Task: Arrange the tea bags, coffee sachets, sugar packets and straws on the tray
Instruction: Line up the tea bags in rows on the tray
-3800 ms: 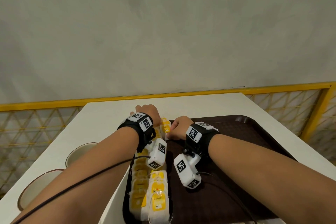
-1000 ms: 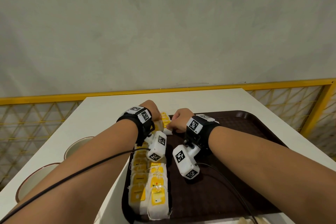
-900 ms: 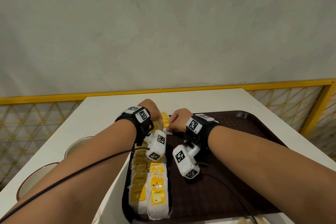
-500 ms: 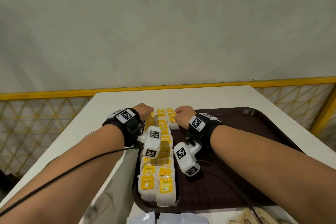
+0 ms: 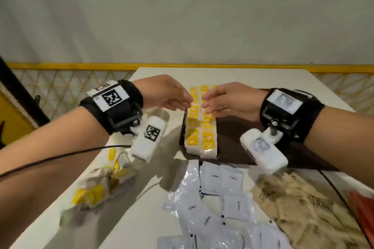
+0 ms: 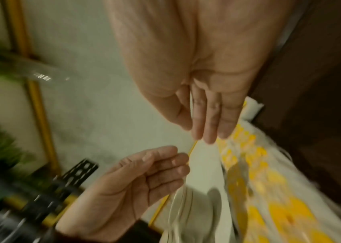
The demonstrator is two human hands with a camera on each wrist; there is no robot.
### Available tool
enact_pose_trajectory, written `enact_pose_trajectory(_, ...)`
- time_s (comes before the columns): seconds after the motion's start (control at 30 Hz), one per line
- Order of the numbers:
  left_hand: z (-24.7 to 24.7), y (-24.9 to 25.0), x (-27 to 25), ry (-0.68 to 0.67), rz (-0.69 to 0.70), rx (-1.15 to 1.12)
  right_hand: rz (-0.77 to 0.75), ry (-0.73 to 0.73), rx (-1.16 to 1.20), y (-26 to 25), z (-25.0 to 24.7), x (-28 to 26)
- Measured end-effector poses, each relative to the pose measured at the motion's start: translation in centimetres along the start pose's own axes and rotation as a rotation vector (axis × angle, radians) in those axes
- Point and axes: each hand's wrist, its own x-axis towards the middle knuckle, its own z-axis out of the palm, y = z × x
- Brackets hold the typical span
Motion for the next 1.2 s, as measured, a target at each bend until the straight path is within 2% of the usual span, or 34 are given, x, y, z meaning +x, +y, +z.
enact_pose_trajectory(0.07,-0.7,-1.8,-4.4,-0.041,-0.001,0.168,-0.010,-0.141,-0.183,-0.2,2.9,-2.0)
enact_pose_trajectory(0.17,-1.7,-4.6,-10.2,-0.042,-0.063,0.497,-0.083,-0.230,-0.583,-0.3,7.4,-2.8)
enact_pose_trajectory(0.23,-2.1,-6.7,-13.2,-0.035,-0.185,0.644,-0.129,-0.257,-0.803,-0.6,10.3,-2.8)
enact_pose_trajectory(0.37,-2.4,-10.6,-16.1,-0.119,-0.418,0.853,-0.165,-0.326,-0.986,-0.2,15.2,-2.0)
enact_pose_trajectory(0.47,-2.1,-11.9,-16.2,-0.106,-0.451,0.726,-0.260,-0.435,-1.033,0.5,18.3,-1.4)
enact_pose_trajectory(0.57,-1.5,-12.6,-15.4,-0.045,-0.409,0.603,-0.323,-0.523,-1.003,1.4,20.6,-0.8)
enact_pose_trajectory(0.67,-1.5,-13.0,-14.7,0.005,-0.352,0.575,-0.428,-0.460,-1.193,2.4,21.8,-0.1)
enact_pose_trajectory(0.77,-1.9,-13.0,-14.4,0.040,-0.305,0.440,-0.514,-0.399,-1.337,2.6,21.8,-0.1)
enact_pose_trajectory(0.87,-1.9,-12.3,-14.3,0.141,-0.206,0.280,-0.501,-0.360,-1.236,2.4,19.8,-0.6)
enact_pose_trajectory(0.93,-1.5,-11.2,-14.4,0.232,-0.112,0.123,-0.465,-0.280,-1.100,1.9,17.7,-1.7)
enact_pose_trajectory(1.07,0.7,-8.4,-13.9,0.346,0.070,-0.324,-0.391,-0.102,-0.682,0.9,12.9,-5.1)
enact_pose_trajectory(1.2,4.9,-6.0,-12.0,0.354,0.194,-0.617,-0.337,0.069,-0.261,2.1,8.9,-9.2)
